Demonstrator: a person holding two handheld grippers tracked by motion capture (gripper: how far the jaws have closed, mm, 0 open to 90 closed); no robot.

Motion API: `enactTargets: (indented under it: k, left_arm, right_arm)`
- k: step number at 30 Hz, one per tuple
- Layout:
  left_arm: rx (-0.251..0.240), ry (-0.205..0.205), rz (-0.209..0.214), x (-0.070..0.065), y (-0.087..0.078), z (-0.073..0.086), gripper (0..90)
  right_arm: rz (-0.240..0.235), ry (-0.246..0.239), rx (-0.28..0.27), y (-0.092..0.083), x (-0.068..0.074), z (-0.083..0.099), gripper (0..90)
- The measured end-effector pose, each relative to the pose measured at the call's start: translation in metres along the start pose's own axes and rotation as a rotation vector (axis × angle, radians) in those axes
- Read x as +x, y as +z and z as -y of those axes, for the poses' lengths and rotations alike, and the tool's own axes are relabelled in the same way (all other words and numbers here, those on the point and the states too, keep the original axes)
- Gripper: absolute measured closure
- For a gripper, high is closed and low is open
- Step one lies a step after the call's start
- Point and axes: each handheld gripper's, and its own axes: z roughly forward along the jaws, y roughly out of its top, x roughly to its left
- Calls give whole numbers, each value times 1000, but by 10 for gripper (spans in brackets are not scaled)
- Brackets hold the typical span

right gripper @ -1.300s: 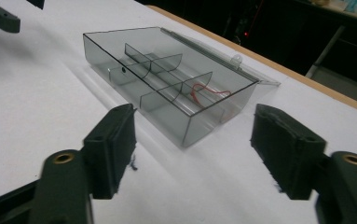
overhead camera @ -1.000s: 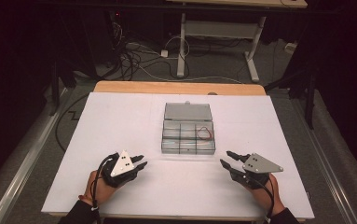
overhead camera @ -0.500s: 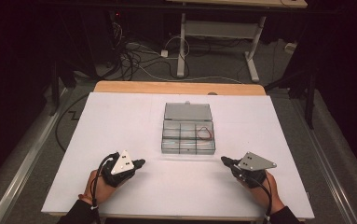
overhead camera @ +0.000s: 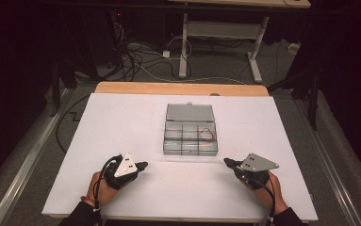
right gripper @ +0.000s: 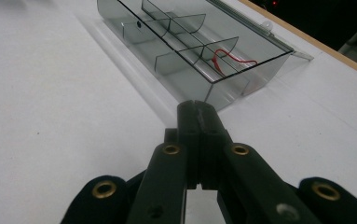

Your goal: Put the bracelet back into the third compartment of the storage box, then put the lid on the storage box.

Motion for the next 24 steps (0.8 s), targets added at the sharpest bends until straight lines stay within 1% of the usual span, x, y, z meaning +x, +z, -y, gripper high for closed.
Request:
enactTargets:
  k: [7, 11, 13, 15, 16, 18, 20, 22, 24]
  left_arm:
    - [24, 3, 1, 1, 3, 1, 877]
    - [29, 2, -1, 2, 4, 1, 877]
    - [27, -3, 8, 2, 5, 1, 877]
    - [33, 0, 7, 3, 8, 0, 877]
    - [34, -9, 8, 4, 11, -1, 877]
    - [43, -7, 10, 5, 16, -3, 877]
    - [47, 3, 9, 8, 20, -8, 877]
    - [31, -11, 11, 12, 23, -12, 877]
    - [33, -24, 16, 17, 28, -15, 877]
  right_arm:
    - [-2, -3, 2, 1, -1, -1, 900]
    - [6, 7, 7, 2, -4, 1, 900]
    - [12, 14, 10, 2, -6, 2, 900]
    - [15, 23, 15, 3, -8, 3, 900]
    - [13, 33, 17, 3, -9, 3, 900]
    - [11, 47, 18, 5, -13, 3, 900]
    - [25, 40, 21, 7, -17, 2, 900]
    - [30, 55, 12, 9, -23, 1, 900]
    - [35, 70, 13, 10, -28, 2, 900]
